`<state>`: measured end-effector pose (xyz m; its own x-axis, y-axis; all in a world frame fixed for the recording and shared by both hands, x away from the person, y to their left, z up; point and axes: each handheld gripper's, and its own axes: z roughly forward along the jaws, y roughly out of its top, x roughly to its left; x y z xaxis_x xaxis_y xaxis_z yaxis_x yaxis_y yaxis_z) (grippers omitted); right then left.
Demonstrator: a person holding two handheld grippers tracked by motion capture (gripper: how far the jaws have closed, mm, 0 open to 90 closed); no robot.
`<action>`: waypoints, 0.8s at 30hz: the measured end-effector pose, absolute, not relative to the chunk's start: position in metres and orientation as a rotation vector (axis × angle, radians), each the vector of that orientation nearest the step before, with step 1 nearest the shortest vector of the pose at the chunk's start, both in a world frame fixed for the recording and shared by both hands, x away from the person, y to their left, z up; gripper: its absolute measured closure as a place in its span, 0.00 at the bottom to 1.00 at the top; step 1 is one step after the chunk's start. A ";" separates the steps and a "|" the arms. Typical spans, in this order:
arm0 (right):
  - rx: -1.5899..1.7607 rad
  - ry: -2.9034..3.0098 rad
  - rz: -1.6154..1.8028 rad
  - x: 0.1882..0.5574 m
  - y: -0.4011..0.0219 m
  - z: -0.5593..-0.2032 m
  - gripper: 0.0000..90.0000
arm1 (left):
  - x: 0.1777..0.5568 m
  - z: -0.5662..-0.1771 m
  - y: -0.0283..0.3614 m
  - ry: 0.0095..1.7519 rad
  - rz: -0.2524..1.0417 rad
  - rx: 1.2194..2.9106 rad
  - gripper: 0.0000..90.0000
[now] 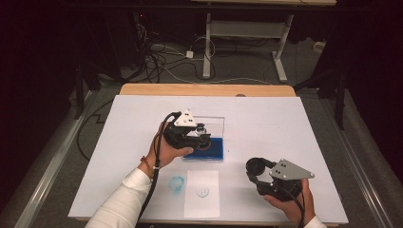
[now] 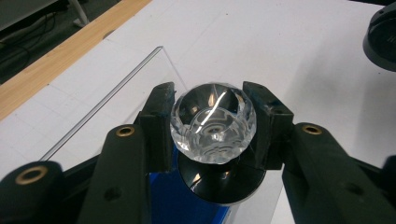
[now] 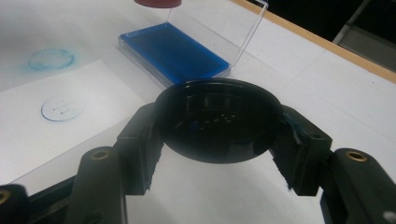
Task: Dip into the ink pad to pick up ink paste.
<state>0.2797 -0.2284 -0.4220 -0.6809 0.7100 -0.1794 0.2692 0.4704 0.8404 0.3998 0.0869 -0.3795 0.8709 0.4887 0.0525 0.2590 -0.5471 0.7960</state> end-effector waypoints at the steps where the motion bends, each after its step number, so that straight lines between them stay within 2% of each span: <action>1: 0.806 2.205 1.127 0.280 -0.229 -0.422 0.43 | 0.400 -0.380 0.086 0.539 0.332 2.173 0.61; 10: 0.809 2.203 1.127 0.277 -0.229 -0.421 0.43 | 0.407 -0.389 0.081 0.565 0.315 2.194 0.61; 24: 0.797 2.217 1.108 0.277 -0.228 -0.424 0.43 | 0.410 -0.412 0.082 0.631 0.406 2.275 0.61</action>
<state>0.2765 -0.2277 -0.4238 -0.6842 0.7028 -0.1946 0.2663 0.4892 0.8305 0.4103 0.0819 -0.4121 0.8299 0.5487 0.1006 0.3186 -0.6143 0.7219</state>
